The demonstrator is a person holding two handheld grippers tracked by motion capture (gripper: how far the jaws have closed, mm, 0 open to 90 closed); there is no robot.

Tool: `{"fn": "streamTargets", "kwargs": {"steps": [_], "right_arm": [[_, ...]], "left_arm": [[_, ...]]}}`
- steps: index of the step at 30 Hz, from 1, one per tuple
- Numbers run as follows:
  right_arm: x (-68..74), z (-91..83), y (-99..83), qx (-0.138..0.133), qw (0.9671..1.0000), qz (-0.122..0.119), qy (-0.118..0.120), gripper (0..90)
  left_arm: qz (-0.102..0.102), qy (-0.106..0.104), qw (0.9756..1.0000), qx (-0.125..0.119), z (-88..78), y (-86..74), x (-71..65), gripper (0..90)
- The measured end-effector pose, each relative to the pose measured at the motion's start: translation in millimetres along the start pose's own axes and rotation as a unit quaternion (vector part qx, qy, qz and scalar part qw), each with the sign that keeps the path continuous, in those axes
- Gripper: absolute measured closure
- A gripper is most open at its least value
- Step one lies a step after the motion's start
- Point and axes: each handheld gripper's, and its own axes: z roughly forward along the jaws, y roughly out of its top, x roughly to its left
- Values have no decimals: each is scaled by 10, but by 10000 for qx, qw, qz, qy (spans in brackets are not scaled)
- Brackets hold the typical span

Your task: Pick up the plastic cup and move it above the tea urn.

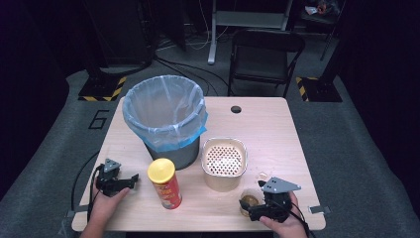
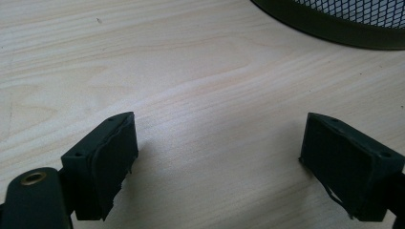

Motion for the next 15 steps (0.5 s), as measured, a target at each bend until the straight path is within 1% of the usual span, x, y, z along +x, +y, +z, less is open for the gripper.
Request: {"fn": "streamTargets", "kwargs": {"steps": [1, 2, 3, 6, 10, 11, 12, 15], "right_arm": [[0, 0, 0, 0, 10000, 0, 0, 55], [36, 36, -38, 66, 10000, -24, -38, 49], [49, 47, -53, 97, 10000, -11, -18, 49], [81, 105, -127, 177, 9997, -26, -136, 69], [91, 160, -235, 48, 9993, 30, -359, 131], [91, 160, -235, 48, 9993, 30, -359, 131], [92, 176, -271, 65, 9992, -40, -395, 142], [97, 191, -298, 57, 9991, -42, -410, 152]], "left_arm": [[0, 0, 10000, 0, 0, 0, 0, 119], [-1, 0, 10000, -2, 0, 0, 0, 119], [-1, 0, 10000, -1, 0, 0, 0, 119], [-1, 0, 10000, -1, 0, 0, 0, 119], [-1, 0, 10000, -1, 0, 0, 0, 119], [-2, 0, 10000, -3, 0, 0, 0, 119], [-1, -1, 10000, -2, 0, 0, 0, 119], [1, -15, 10000, 4, -1, 1, 2, 120]]}}
